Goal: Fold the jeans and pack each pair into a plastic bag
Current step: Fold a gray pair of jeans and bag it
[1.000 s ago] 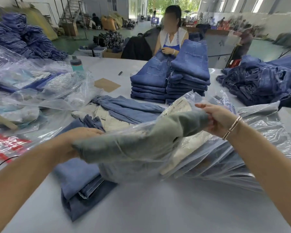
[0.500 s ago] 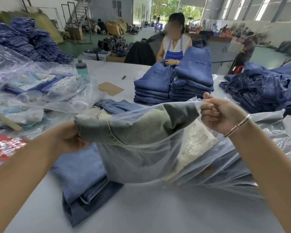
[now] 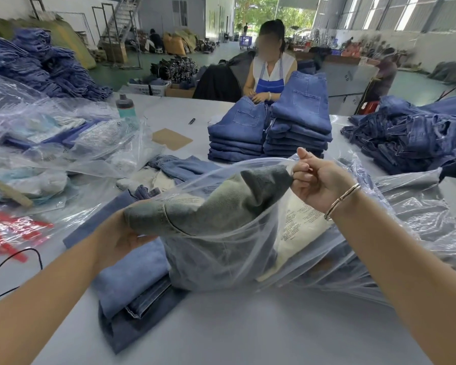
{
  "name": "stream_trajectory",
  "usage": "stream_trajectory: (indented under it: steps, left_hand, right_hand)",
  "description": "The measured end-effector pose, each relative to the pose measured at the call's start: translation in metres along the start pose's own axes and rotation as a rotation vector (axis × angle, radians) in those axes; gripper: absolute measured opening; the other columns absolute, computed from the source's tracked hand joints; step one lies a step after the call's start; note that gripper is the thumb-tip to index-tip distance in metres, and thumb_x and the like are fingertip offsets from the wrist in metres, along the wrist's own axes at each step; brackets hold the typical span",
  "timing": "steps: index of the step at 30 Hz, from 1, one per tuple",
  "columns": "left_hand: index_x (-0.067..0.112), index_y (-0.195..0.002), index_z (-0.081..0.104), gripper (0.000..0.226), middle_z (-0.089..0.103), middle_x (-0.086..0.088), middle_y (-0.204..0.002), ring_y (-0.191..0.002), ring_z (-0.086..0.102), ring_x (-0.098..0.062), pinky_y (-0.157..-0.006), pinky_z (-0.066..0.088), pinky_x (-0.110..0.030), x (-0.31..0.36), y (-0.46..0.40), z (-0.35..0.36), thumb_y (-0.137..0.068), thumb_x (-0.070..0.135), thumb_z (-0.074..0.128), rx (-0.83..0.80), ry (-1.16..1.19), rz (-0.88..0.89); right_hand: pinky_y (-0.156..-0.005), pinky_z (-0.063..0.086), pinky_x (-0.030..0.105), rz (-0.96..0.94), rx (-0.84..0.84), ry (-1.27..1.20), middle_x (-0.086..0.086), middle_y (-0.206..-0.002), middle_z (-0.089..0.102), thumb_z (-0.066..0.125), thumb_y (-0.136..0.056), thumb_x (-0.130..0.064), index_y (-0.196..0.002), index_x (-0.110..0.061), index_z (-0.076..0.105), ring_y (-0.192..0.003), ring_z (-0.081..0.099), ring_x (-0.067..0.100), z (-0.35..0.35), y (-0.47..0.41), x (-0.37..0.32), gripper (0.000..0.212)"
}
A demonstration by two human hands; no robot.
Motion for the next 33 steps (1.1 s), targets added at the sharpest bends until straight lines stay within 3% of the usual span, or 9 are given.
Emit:
stream_trajectory:
  steps: [3,5,9,14,19,22,25,29,33]
  left_hand:
    - [0.019,-0.074,0.064,0.029,0.064,-0.001,-0.062,-0.042,0.061,-0.01,-0.034,0.046,-0.019,0.024,-0.01,-0.01,-0.096,0.016,0.045,0.211,-0.031,-0.012]
    - [0.022,-0.063,0.064,0.033,0.057,-0.004,-0.06,-0.042,0.054,-0.02,-0.03,0.04,-0.019,0.065,-0.016,-0.021,-0.093,0.019,0.049,0.322,-0.196,0.076]
    - [0.01,-0.081,0.061,0.025,0.058,-0.009,-0.044,-0.03,0.05,-0.014,-0.03,0.031,-0.014,0.118,-0.015,-0.009,-0.094,0.002,0.04,0.003,-1.014,-0.02]
    - [0.013,-0.096,0.058,0.031,0.066,-0.01,-0.054,-0.038,0.059,-0.014,-0.035,0.036,-0.014,0.151,-0.014,0.004,-0.095,-0.002,0.031,-0.041,-1.242,-0.098]
    - [0.023,-0.098,0.064,0.025,0.072,-0.009,-0.069,-0.047,0.066,-0.011,-0.037,0.048,-0.017,0.207,-0.041,0.008,-0.099,0.008,0.044,0.206,-0.789,0.278]
    - [0.024,-0.097,0.065,0.032,0.066,-0.012,-0.098,-0.058,0.063,-0.011,-0.044,0.049,-0.013,0.242,-0.034,0.006,-0.094,0.001,0.044,0.396,-0.535,0.622]
    - [0.036,-0.095,0.066,0.048,0.063,-0.007,-0.087,-0.056,0.052,-0.002,-0.046,0.044,-0.011,0.254,-0.014,0.005,-0.094,-0.002,0.036,0.249,-0.503,0.838]
    - [0.042,-0.11,0.057,0.032,0.056,0.002,-0.047,-0.043,0.052,-0.004,-0.043,0.045,-0.019,0.159,-0.021,-0.002,-0.094,0.015,0.055,-0.139,-1.433,0.424]
    - [0.042,-0.128,0.039,0.04,0.065,0.007,-0.094,-0.09,0.065,-0.014,-0.073,0.047,-0.024,0.017,-0.011,-0.003,-0.09,0.035,0.051,-0.204,-1.886,0.245]
  right_hand:
    - [-0.031,0.024,0.012,-0.021,0.022,0.073,-0.006,-0.043,0.038,0.032,-0.099,-0.005,-0.083,-0.021,0.05,-0.03,0.031,0.003,0.005,0.001,-0.007,0.029]
    - [-0.03,0.021,0.011,-0.051,0.034,0.071,-0.008,-0.042,0.037,0.033,-0.1,-0.008,-0.081,-0.023,0.048,-0.029,0.029,0.001,0.006,0.002,-0.026,0.028]
    - [-0.032,0.018,0.012,-0.044,0.027,0.276,-0.009,-0.042,0.036,0.034,-0.101,-0.012,-0.081,-0.024,0.047,-0.029,0.026,0.0,0.01,0.001,-0.05,0.026]
    - [-0.033,0.015,0.011,-0.015,0.05,0.553,-0.008,-0.042,0.034,0.027,-0.1,-0.005,-0.078,-0.022,0.044,-0.029,0.024,0.002,0.011,-0.013,-0.045,0.032]
    - [-0.04,0.039,0.016,-0.156,0.14,0.16,-0.001,-0.046,0.05,0.034,-0.098,-0.001,-0.086,-0.017,0.051,-0.038,0.045,0.008,0.02,-0.025,-0.072,0.026]
    - [-0.05,0.049,0.022,-0.376,0.126,0.029,0.005,-0.052,0.06,0.04,-0.096,0.004,-0.093,-0.014,0.059,-0.048,0.057,0.012,0.042,-0.022,-0.103,0.027]
    - [-0.053,0.049,0.022,-0.497,-0.011,-0.02,0.003,-0.054,0.059,0.043,-0.095,0.002,-0.091,-0.009,0.064,-0.05,0.056,0.012,0.052,-0.006,-0.121,0.025]
    - [-0.038,0.038,0.014,-0.262,0.094,0.46,-0.002,-0.046,0.053,0.037,-0.089,0.008,-0.094,-0.009,0.065,-0.037,0.044,0.006,-0.005,0.0,-0.062,0.033]
    - [-0.031,0.024,0.013,-0.043,0.24,0.701,0.006,-0.045,0.04,0.036,-0.087,0.01,-0.075,-0.006,0.069,-0.029,0.03,0.01,-0.103,0.019,0.043,0.039]
Point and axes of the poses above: each hand's wrist, its own y-axis away from the middle knuckle, its own z-axis out of the palm, x = y × z, the point moved 10 cm from there along -y, towards the middle knuckle
